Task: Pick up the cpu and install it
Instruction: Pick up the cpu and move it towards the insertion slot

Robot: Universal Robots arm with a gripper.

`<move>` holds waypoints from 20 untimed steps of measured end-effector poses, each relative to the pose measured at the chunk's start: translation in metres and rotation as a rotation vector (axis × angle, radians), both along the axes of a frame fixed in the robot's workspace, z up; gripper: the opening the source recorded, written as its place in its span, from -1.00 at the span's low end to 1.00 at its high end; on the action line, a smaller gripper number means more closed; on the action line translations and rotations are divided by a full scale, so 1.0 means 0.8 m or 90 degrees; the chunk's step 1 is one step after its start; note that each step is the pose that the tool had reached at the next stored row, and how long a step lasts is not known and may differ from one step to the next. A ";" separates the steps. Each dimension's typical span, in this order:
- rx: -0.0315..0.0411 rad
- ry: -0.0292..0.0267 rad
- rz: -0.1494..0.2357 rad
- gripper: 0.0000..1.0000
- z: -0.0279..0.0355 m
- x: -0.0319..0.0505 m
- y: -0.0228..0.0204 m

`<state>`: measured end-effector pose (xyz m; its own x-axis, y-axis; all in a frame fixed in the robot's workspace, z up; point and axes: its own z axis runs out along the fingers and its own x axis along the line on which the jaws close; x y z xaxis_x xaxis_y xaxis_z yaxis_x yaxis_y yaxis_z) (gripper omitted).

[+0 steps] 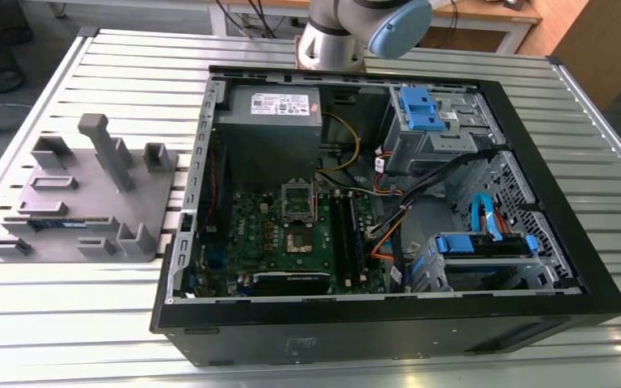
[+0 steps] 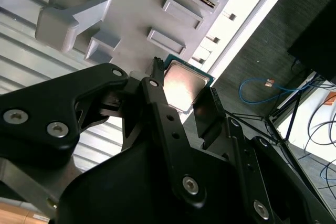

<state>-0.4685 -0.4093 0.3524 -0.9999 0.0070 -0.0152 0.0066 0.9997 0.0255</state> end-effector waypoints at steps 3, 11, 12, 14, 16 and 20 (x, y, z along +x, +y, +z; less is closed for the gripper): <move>0.0000 0.0000 0.000 -0.06 0.0000 0.000 0.0000; 0.0000 0.0000 0.000 -0.06 0.0064 0.000 0.0000; 0.0001 0.0000 0.000 -0.06 0.0077 0.000 0.0000; 0.0000 0.0000 0.000 -0.06 0.0107 0.000 0.0000; 0.0001 0.0000 0.000 -0.06 0.0135 0.000 0.0000; 0.0002 -0.0003 0.000 -0.06 0.0149 0.000 0.0000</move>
<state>-0.4685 -0.4093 0.3644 -0.9999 0.0070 -0.0156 0.0066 0.9996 0.0258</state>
